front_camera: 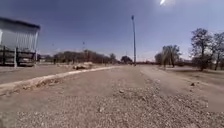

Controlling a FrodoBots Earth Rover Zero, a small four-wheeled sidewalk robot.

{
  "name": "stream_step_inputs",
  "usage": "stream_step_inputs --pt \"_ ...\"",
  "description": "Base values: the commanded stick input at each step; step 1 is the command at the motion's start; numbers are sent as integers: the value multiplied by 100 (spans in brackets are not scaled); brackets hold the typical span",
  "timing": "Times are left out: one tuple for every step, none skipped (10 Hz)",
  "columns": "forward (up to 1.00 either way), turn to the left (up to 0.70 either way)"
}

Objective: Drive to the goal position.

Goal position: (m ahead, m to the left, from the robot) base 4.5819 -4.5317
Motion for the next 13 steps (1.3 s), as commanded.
stream_step_inputs --pt "70 0" --pt "70 0" --pt "70 0" --pt "70 0" --pt "70 0" --pt "70 0" --pt "70 0" --pt "70 0" --pt "70 0" --pt "70 0" --pt "70 0" --pt "70 0" --pt "70 0"
